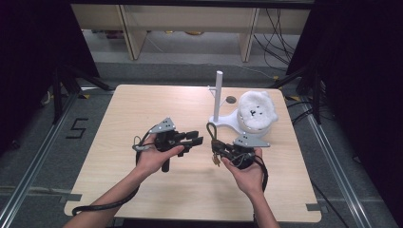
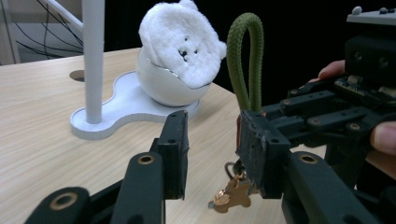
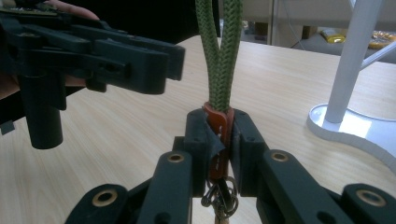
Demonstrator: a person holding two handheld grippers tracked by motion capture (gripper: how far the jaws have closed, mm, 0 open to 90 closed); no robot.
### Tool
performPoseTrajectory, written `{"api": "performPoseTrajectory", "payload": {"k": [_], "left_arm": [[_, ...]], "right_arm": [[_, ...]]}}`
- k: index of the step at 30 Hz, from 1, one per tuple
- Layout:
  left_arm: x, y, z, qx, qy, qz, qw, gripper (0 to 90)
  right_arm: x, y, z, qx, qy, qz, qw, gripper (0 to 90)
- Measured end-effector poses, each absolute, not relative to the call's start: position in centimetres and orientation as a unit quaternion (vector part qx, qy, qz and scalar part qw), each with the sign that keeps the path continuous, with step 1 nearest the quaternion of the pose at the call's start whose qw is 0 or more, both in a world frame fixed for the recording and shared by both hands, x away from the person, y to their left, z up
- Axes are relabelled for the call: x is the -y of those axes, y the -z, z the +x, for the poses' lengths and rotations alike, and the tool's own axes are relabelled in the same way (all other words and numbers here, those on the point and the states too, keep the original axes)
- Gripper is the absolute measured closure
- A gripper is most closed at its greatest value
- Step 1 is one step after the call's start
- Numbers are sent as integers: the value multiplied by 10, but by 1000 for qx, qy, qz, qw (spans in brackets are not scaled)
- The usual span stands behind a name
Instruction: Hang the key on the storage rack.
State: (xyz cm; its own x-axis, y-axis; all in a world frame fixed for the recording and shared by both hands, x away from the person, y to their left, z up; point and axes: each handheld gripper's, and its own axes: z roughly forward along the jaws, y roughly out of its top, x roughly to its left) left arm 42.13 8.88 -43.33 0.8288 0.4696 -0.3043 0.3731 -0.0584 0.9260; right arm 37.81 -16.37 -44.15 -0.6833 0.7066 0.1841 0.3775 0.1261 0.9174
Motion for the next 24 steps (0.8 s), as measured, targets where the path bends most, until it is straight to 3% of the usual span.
{"api": "performPoseTrajectory", "payload": {"k": [24], "left_arm": [[-76,433,423,-285,2,716,637,730]], "right_arm": [[159,443,377,-738,-549,358,157,795]]}}
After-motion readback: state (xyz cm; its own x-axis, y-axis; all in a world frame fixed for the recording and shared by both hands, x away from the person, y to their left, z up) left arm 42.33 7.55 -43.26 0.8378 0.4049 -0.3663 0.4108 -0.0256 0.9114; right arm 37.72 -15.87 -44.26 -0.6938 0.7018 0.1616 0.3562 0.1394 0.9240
